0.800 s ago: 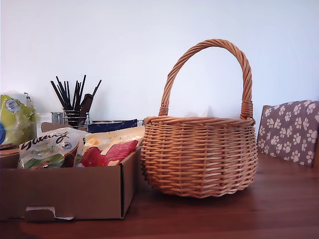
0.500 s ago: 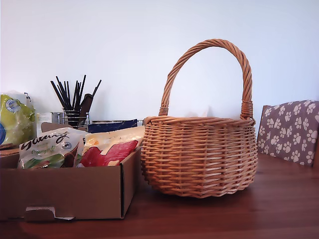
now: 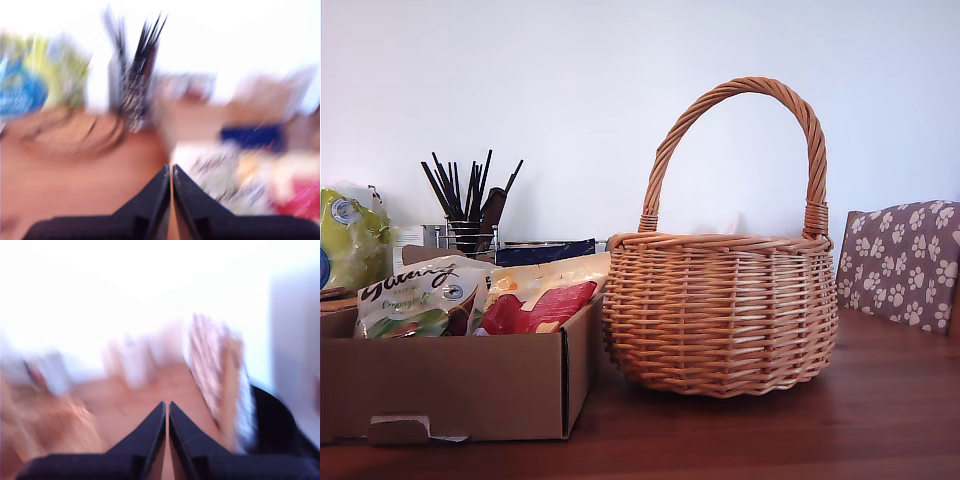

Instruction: Move the bags of Easter eggs from the cardboard box on the left into the woven basket on the right side.

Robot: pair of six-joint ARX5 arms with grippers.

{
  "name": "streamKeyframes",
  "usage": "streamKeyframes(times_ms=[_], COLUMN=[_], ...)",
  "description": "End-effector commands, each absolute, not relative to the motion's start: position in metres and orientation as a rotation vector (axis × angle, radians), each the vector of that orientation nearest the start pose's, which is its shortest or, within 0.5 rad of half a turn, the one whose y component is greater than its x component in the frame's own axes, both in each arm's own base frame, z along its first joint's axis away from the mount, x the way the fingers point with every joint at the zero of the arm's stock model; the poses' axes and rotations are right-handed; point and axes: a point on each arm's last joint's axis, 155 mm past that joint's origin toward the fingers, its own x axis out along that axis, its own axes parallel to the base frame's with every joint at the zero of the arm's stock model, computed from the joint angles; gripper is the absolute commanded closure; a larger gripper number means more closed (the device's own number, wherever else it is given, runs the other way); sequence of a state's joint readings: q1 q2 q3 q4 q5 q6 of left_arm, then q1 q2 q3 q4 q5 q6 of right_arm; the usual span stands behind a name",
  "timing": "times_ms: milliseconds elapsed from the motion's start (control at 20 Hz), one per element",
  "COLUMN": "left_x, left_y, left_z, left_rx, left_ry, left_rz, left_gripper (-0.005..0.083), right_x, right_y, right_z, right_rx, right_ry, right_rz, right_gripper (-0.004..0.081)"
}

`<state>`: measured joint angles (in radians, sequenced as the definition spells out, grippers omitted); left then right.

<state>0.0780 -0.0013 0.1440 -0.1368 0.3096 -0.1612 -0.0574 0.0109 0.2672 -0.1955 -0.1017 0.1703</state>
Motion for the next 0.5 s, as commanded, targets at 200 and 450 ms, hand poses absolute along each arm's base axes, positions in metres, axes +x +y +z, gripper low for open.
streamKeyframes(times_ms=[200,450], left_x=[0.231,0.24], left_y=[-0.066,-0.101], left_z=[0.219,0.22], left_rx=[-0.118,-0.046], left_ry=[0.066,0.194], left_rz=[-0.372,-0.556], left_gripper=[0.0797,0.0797], right_x=[0.213,0.201], right_y=[0.052,0.08], right_z=[0.251,0.269], right_rx=[0.197,0.199], right_ry=[0.135,0.257], right_rz=[0.277,0.405], right_gripper=[0.0783,0.0783])
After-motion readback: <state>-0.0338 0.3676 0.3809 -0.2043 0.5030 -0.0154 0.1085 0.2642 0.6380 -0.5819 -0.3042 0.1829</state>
